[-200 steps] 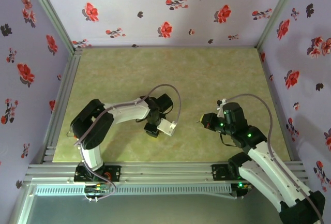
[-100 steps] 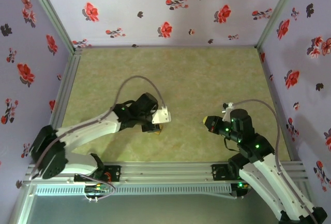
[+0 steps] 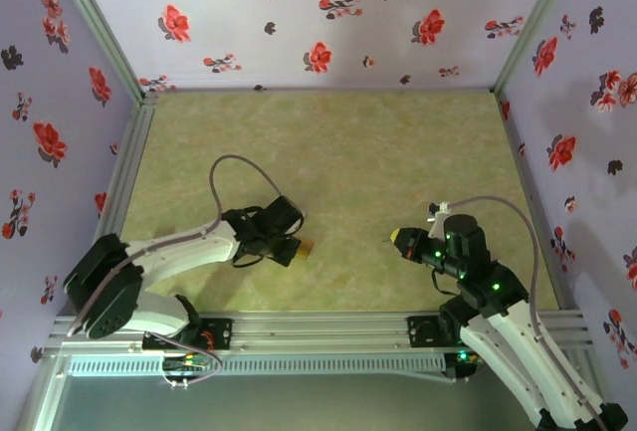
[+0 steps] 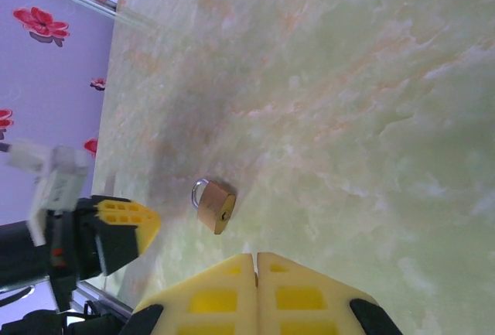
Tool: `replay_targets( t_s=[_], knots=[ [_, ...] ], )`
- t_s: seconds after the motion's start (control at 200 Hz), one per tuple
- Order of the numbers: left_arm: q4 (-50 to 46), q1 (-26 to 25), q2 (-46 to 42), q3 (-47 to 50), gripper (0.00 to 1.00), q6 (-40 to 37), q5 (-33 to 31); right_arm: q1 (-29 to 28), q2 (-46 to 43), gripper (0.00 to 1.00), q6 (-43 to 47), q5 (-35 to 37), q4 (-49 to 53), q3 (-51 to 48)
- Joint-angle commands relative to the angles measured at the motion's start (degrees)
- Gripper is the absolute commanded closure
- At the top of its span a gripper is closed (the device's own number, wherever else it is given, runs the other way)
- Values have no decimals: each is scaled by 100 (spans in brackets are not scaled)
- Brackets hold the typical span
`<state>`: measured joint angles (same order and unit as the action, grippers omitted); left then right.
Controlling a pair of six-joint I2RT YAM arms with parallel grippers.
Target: Unlock with the key
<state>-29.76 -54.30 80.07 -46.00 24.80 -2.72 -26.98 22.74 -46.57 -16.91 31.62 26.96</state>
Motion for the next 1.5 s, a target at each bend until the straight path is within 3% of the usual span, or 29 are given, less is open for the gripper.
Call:
replay_targets(
  t_s=[0.0,0.495,0.7,1.41,1.495],
  knots=[
    [-419,-37,432,-310,94,736,-247,31,-201,100,-88,-46,6,-72],
    [-659,157,1631,-1182,95,922,-819,35,-691,100,-151,-10,222,-260],
    [-716,192,1939,-1552,96,787,-774,27,-766,100,-173,-19,200,-338],
    [-795,254,1162,-1097,97,1470,-463,31,-733,100,-256,-20,94,-393],
    [-659,251,950,-1095,85,1583,-344,35,-680,100,-291,-51,39,-391]
  ],
)
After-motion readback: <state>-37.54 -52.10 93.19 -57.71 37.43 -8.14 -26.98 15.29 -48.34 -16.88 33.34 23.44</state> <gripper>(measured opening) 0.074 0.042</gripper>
